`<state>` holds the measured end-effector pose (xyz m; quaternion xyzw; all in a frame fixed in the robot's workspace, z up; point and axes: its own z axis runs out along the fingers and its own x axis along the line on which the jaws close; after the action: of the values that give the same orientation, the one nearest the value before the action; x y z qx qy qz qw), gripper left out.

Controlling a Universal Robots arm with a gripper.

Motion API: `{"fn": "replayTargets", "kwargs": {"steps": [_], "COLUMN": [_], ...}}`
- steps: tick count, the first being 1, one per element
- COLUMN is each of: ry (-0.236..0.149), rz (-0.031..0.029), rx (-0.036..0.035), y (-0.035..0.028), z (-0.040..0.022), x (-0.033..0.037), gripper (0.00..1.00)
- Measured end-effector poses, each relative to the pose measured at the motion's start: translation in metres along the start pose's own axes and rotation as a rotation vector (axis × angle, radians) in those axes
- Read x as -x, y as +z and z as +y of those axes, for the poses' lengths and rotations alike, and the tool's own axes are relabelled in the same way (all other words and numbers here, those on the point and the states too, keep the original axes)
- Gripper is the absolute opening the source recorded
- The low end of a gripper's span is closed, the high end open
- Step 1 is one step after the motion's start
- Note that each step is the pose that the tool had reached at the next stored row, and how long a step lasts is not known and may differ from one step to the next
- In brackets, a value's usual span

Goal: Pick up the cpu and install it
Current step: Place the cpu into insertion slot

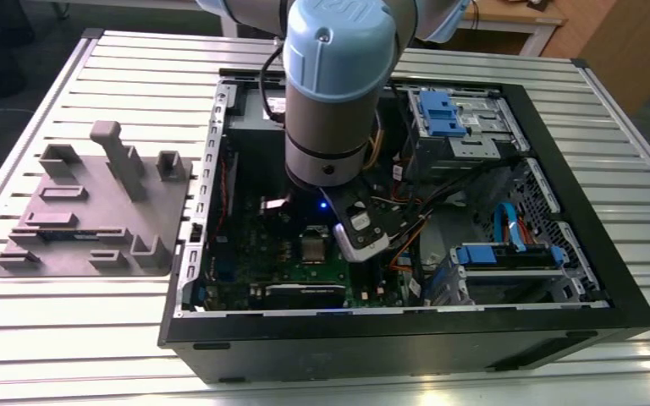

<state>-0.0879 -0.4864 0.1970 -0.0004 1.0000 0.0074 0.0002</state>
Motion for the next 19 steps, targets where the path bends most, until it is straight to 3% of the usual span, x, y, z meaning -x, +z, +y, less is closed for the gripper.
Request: {"fn": "replayTargets", "kwargs": {"steps": [5, 8, 12, 13, 15, 19], "ry": [0.000, 0.000, 0.000, 0.000, 0.000, 0.000], "rz": [0.0005, 0.0007, 0.0007, 0.0007, 0.0008, 0.0008], "rx": [0.0000, -0.0001, 0.0002, 0.0001, -0.0001, 0.0000], "y": [-0.0104, -0.0168, -0.0174, -0.0174, -0.0175, -0.0175], "z": [0.0002, 0.0002, 0.0003, 0.0003, 0.0003, 0.0003], "x": [0.0000, 0.0000, 0.0000, 0.0000, 0.0000, 0.0000], "gripper": [0.53, 0.40, 0.23, 0.23, 0.11, 0.10]}}
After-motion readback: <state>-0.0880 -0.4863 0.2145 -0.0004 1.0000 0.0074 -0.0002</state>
